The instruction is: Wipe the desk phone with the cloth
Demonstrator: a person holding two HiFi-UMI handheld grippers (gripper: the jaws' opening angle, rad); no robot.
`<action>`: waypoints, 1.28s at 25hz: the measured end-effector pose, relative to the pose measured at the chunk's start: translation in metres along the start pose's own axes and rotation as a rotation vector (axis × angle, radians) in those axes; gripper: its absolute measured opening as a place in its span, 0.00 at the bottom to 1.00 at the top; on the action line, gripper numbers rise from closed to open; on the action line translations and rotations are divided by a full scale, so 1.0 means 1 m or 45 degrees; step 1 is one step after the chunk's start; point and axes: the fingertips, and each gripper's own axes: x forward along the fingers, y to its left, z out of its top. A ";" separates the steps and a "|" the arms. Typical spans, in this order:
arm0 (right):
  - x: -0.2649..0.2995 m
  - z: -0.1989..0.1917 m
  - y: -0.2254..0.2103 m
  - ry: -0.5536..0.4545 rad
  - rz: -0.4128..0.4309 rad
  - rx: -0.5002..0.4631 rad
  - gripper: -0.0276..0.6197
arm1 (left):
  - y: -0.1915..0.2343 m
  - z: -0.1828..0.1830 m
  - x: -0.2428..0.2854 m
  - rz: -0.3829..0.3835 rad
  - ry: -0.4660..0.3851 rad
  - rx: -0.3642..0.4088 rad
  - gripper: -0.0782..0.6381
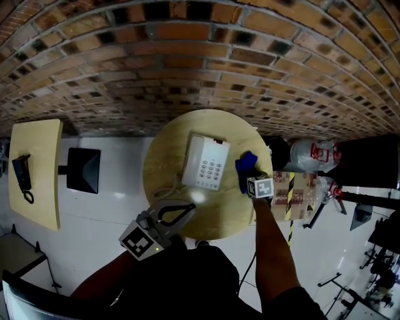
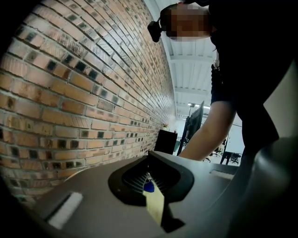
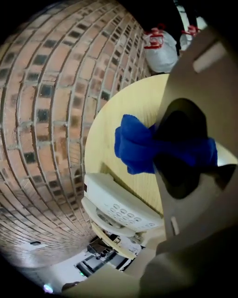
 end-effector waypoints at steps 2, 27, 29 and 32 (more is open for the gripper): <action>0.003 0.001 -0.005 0.012 -0.037 -0.019 0.24 | 0.003 -0.002 0.000 -0.002 0.007 0.004 0.09; -0.414 0.079 0.227 -1.217 0.501 -0.384 0.15 | -0.120 0.079 -0.014 -0.013 -0.213 0.178 0.09; -0.436 0.048 0.254 -1.228 0.551 -0.427 0.15 | -0.155 0.076 -0.024 -0.005 -0.215 0.174 0.09; -0.458 0.006 0.276 -1.272 0.611 -0.443 0.04 | -0.204 0.061 -0.034 -0.012 -0.188 0.181 0.09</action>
